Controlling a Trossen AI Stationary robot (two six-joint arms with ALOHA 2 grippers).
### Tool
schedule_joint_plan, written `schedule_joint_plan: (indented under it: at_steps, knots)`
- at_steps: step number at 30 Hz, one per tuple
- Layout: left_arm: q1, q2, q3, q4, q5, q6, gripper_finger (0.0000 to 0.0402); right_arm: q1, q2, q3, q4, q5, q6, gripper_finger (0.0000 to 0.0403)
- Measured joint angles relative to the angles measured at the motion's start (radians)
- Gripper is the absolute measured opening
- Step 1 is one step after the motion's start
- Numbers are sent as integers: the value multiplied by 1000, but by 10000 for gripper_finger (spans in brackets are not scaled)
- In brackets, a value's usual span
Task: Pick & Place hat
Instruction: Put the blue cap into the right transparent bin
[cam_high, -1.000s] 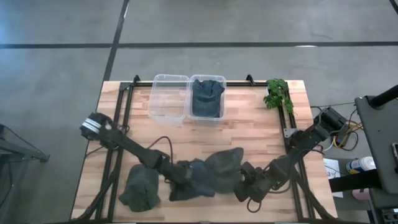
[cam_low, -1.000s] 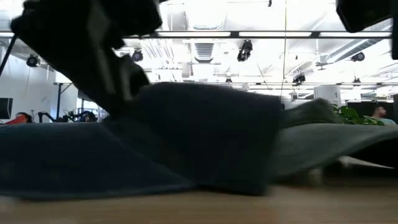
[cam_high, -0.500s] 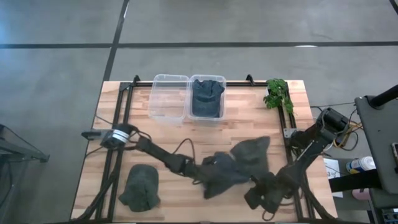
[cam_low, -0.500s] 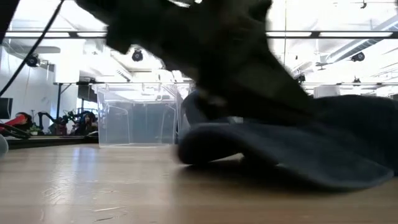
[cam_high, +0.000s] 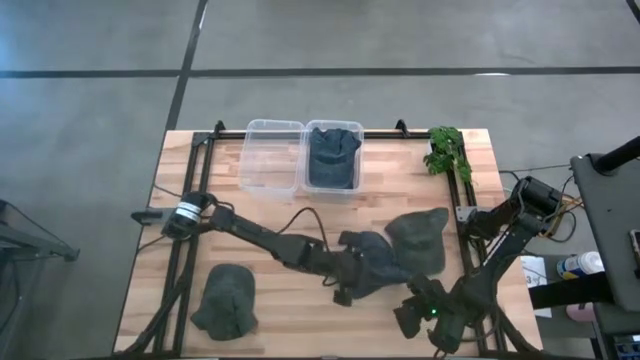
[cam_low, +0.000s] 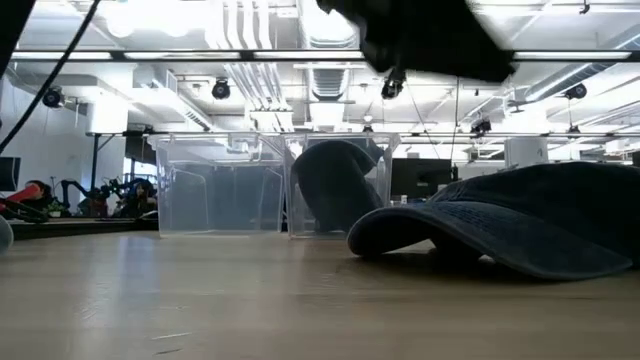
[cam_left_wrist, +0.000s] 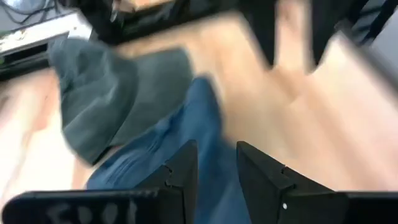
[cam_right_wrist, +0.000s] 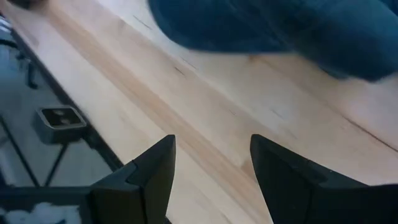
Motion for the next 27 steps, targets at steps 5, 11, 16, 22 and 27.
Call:
schedule_joint_plan:
  at_steps: [5, 11, 16, 22, 27]
  knots:
    - [45, 37, -24, 0, -1, 114, 106, -4, 18, 1, -1, 26, -9, 203]
    - [85, 66, -41, -74, 43, 35, 106, -5, 31, 1, 63, 19, -4, 203]
    - [75, 65, -46, -176, 126, -257, 106, -6, 31, 1, 81, 48, 6, 203]
    - [35, 65, -51, -208, 111, -950, 106, -36, 31, -1, -14, 53, 48, 203]
    - [42, 71, -54, -74, 1, -1372, 106, -59, 31, -1, -37, 54, 34, 203]
